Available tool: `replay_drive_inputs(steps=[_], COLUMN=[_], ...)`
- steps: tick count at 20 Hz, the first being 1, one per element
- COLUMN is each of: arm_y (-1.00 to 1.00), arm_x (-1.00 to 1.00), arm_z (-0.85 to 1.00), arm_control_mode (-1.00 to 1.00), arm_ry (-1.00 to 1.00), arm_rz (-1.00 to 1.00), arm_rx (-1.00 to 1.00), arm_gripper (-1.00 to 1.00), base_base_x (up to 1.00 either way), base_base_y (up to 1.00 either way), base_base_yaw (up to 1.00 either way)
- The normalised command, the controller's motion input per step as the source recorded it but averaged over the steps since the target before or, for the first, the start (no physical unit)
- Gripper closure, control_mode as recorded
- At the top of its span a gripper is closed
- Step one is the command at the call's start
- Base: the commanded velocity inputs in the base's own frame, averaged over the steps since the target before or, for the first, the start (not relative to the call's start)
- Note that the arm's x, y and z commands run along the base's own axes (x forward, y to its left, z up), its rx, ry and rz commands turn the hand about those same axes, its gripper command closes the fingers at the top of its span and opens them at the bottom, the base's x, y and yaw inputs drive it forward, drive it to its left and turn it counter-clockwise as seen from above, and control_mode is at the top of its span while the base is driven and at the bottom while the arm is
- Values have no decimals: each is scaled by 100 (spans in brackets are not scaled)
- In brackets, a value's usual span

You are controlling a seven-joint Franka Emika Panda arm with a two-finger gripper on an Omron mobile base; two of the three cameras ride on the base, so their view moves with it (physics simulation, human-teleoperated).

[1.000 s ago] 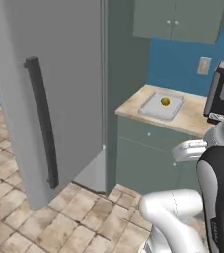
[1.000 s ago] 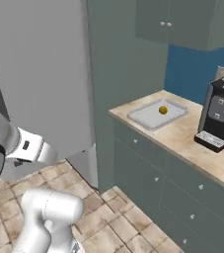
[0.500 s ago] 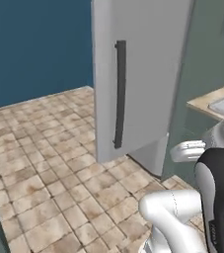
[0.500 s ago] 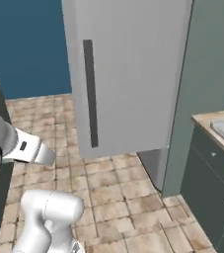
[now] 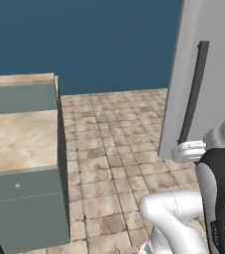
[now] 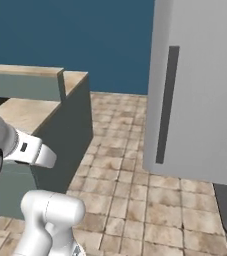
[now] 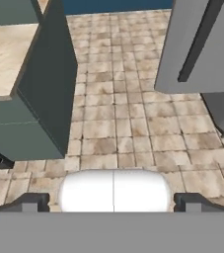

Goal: Place one lemon and one steak in each tupperware on the nearby counter, to pack two identical lunches.

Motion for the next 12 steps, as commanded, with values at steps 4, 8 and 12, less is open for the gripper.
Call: replay_drive_inputs(steps=[4, 8, 12], arm_y=[0, 0, 0], arm_x=[0, 0, 0], arm_z=[0, 0, 0], arm_control_mode=[100, 100, 100], arm_ry=[0, 0, 0], arm_rz=[0, 0, 0], arm_rx=[0, 0, 0], arm_gripper=[-100, -100, -100], base_base_x=[14, 21, 83], base_base_y=[-1, -1, 15], base_base_yaw=[5, -17, -14])
